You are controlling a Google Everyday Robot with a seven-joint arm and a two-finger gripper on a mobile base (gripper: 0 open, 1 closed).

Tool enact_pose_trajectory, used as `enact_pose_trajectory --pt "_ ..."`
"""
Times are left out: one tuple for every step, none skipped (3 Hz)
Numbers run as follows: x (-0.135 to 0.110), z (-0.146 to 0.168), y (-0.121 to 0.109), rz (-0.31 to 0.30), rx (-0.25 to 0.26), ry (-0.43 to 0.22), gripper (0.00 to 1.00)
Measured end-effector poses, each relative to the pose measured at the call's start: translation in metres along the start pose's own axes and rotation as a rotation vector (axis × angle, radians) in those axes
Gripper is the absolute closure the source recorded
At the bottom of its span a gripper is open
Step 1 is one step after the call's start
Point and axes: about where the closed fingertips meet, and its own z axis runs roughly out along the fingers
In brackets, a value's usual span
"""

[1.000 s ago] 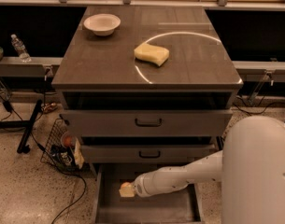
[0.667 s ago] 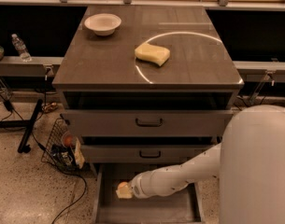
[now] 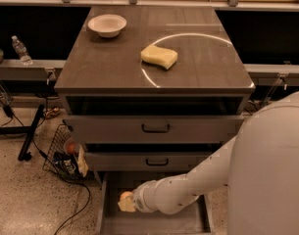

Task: Pick orange from bottom drawer and place on counter

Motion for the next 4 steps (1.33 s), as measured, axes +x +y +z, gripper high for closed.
enact_pose_trajectory --pt "0.0 -0.006 -0.002 0.003 -0.011 -0.018 1.0" --pt "-0.023 -0.007 0.015 -0.046 -0.092 -0.06 1.0" --pt "-0.073 -0.031 0.027 -0.245 -0.147 -0.138 1.0" --pt "-0.132 -0.091 0.014 -0.273 -0.148 -0.242 1.0"
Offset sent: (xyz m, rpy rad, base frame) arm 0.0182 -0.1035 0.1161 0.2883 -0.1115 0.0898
